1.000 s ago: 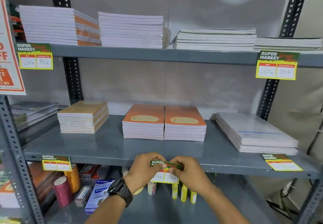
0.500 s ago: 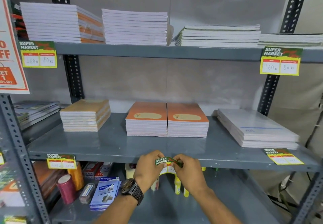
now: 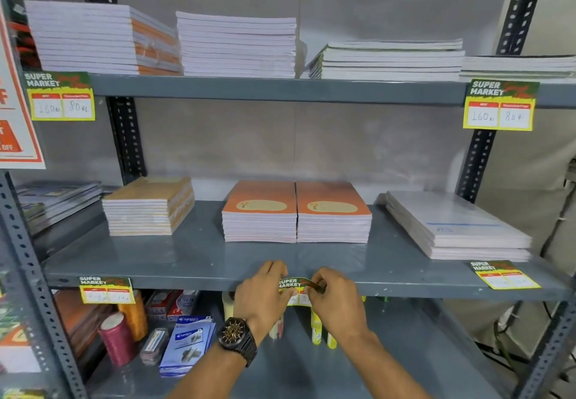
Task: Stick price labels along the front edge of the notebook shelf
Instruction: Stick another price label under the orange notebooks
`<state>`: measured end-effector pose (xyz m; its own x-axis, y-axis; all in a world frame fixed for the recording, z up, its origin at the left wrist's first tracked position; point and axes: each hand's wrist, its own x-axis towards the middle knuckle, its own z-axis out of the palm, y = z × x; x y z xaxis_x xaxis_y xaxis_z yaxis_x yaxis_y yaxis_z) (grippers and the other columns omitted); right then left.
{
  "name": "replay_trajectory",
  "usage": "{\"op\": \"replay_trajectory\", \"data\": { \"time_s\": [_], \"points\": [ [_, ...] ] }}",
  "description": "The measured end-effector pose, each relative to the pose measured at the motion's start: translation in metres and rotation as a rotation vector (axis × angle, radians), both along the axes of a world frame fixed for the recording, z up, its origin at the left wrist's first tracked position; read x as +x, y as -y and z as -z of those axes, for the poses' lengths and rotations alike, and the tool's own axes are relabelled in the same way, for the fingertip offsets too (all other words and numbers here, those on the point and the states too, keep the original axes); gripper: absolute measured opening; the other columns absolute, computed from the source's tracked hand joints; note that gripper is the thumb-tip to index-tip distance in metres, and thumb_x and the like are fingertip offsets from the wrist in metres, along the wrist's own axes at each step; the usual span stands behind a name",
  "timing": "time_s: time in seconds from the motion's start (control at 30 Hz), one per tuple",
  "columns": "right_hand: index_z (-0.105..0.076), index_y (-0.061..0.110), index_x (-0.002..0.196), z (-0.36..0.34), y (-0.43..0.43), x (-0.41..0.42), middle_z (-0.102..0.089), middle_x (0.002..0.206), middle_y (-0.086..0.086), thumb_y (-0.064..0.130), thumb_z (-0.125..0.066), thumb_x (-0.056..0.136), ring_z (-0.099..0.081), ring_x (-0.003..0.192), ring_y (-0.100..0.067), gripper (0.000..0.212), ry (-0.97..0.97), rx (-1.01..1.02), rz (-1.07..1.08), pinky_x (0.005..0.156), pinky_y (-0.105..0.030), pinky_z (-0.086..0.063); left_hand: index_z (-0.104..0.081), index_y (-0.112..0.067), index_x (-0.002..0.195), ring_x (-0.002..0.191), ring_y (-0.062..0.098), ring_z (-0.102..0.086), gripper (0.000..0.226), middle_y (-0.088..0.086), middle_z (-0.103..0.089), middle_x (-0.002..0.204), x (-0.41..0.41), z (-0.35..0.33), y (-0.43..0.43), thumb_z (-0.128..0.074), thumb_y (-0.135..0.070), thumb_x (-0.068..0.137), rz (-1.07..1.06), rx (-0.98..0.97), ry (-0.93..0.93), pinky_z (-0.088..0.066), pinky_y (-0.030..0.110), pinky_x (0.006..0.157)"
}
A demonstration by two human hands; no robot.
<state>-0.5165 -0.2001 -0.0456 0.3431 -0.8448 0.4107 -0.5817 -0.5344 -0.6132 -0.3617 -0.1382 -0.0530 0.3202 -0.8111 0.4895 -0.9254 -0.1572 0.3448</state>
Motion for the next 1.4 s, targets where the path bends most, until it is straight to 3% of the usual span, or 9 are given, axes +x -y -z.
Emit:
{"op": "replay_trajectory", "data": {
  "time_s": [0.07, 0.2, 0.43, 0.57, 0.83, 1.27, 1.4],
  "points": [
    [-0.057, 0.024, 0.076, -0.002, 0.002, 0.001, -0.06, 0.083, 0.007, 0.019, -0.067, 0.077, -0.058, 0.073, -0.019, 0.011, -0.056, -0.07, 0.017, 0.062, -0.035, -0.05, -0.044, -0.035, 0.094, 0.084, 0.018, -0.055, 0.037, -0.01, -0.055, 0.095, 0.004, -0.001, -0.001, -0.068, -0.054, 0.073, -0.024, -0.015, 0.103, -0.048, 0.036, 0.061],
    [-0.061, 0.026, 0.086, 0.0, 0.005, 0.003, -0.057, 0.092, 0.007, 0.025, -0.066, 0.076, -0.05, 0.087, -0.02, 0.011, -0.238, -0.249, 0.027, 0.076, -0.034, -0.042, -0.054, -0.032, 0.095, 0.091, 0.023, -0.053, 0.038, -0.01, -0.06, 0.095, 0.01, -0.006, -0.003, -0.064, -0.061, 0.074, -0.053, 0.04, 0.24, -0.04, 0.039, 0.077],
    [-0.058, 0.031, 0.095, 0.008, -0.003, 0.017, -0.06, 0.099, 0.009, 0.065, -0.051, 0.073, -0.053, 0.094, -0.02, 0.041, -0.289, -0.316, 0.036, 0.082, -0.039, -0.038, -0.061, -0.031, 0.101, 0.088, 0.022, -0.063, 0.028, -0.008, -0.068, 0.095, 0.014, -0.004, -0.017, -0.072, -0.027, 0.074, -0.039, 0.066, 0.272, -0.049, 0.037, 0.077],
    [-0.058, 0.032, 0.102, 0.006, 0.004, 0.016, -0.062, 0.104, 0.008, 0.057, -0.061, 0.08, -0.052, 0.097, -0.02, 0.033, -0.322, -0.324, 0.007, 0.083, -0.037, -0.036, -0.06, -0.031, 0.11, 0.094, 0.022, -0.061, 0.031, -0.007, -0.068, 0.101, 0.011, -0.005, -0.021, -0.067, -0.027, 0.08, -0.045, 0.072, 0.289, -0.047, 0.037, 0.082],
    [-0.064, 0.033, 0.119, 0.0, 0.033, -0.023, -0.065, 0.122, 0.018, 0.027, -0.065, 0.088, -0.052, 0.11, -0.008, 0.031, -0.205, -0.206, -0.279, 0.094, -0.027, -0.033, -0.056, -0.031, 0.118, 0.102, 0.02, -0.059, 0.029, -0.007, -0.066, 0.112, 0.008, -0.004, -0.023, -0.058, -0.033, 0.089, -0.042, 0.066, 0.212, -0.043, 0.036, 0.089],
    [-0.063, 0.033, 0.121, 0.007, 0.022, -0.02, -0.064, 0.124, 0.019, 0.025, -0.061, 0.091, -0.052, 0.112, -0.006, 0.031, -0.174, -0.202, -0.222, 0.096, -0.026, -0.032, -0.061, -0.03, 0.108, 0.083, 0.02, -0.061, 0.036, -0.009, -0.066, 0.095, 0.013, 0.003, -0.024, -0.074, -0.029, 0.075, -0.004, 0.051, 0.245, -0.05, 0.038, 0.074],
    [-0.063, 0.035, 0.121, 0.007, 0.02, -0.024, -0.064, 0.124, 0.019, 0.041, -0.062, 0.089, -0.051, 0.115, -0.001, 0.033, -0.088, -0.123, -0.239, 0.102, -0.026, -0.037, -0.05, -0.027, 0.13, 0.093, 0.021, -0.058, 0.049, -0.007, -0.065, 0.106, 0.017, 0.009, -0.027, -0.063, -0.03, 0.083, 0.042, 0.034, 0.275, -0.049, 0.039, 0.081]
  ]
}}
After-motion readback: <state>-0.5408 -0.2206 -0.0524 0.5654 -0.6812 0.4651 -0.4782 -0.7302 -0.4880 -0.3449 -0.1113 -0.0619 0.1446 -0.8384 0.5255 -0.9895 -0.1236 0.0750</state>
